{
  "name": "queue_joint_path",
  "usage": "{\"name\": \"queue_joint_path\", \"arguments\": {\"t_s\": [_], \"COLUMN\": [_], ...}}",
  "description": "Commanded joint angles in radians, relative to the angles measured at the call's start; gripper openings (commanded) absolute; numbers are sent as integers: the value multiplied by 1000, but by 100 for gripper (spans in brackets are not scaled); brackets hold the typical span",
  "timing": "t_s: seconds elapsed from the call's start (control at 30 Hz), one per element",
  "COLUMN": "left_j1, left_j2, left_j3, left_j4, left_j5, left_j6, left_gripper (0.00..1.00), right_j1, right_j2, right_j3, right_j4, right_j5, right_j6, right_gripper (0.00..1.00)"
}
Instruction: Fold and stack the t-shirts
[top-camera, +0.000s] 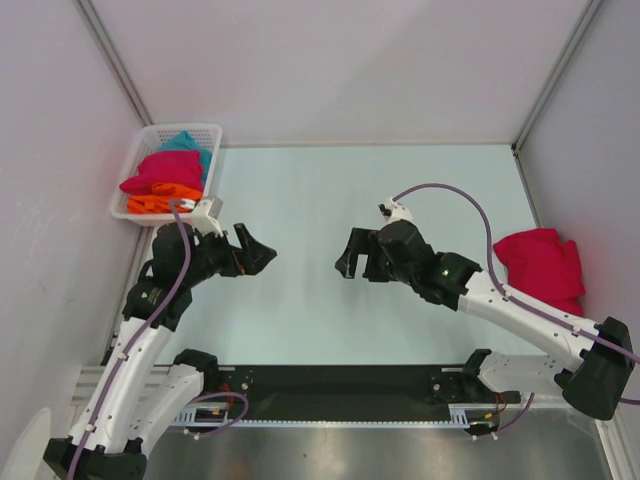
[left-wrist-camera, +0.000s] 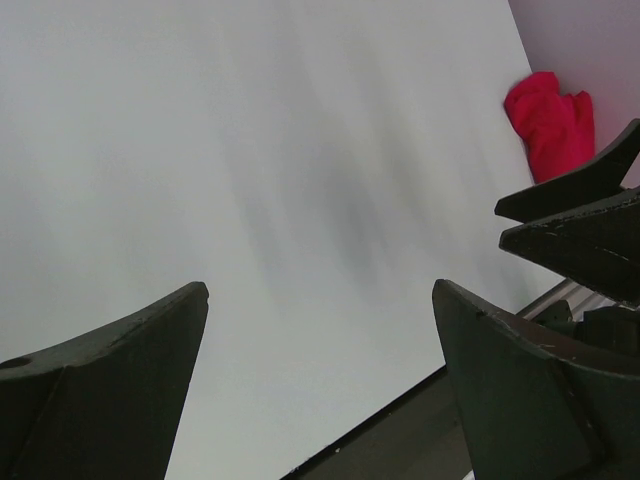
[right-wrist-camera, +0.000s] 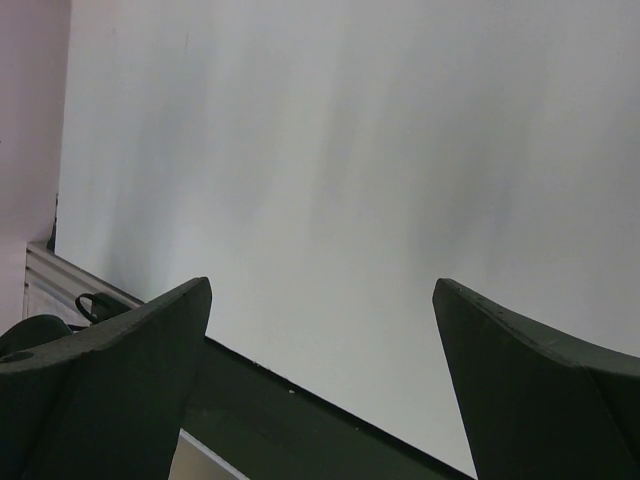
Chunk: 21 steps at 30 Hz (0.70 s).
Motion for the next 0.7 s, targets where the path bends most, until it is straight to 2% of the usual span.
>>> {"name": "queue_joint_path", "arguments": {"t_s": [0.0,0.67], "left_j1": [7,7], "left_j2": [-17,-51], "left_j3": [-10,-31], "left_j4": [31,54], "left_j5": [16,47], "left_j6": [-18,-50], "left_gripper": [100,100], "right_j1": [18,45], "right_j2": [4,-1], "right_j3": [33,25], "right_j4": [39,59], "right_j5": [-2,-8], "right_j6": [23,29], "right_gripper": [100,100]}}
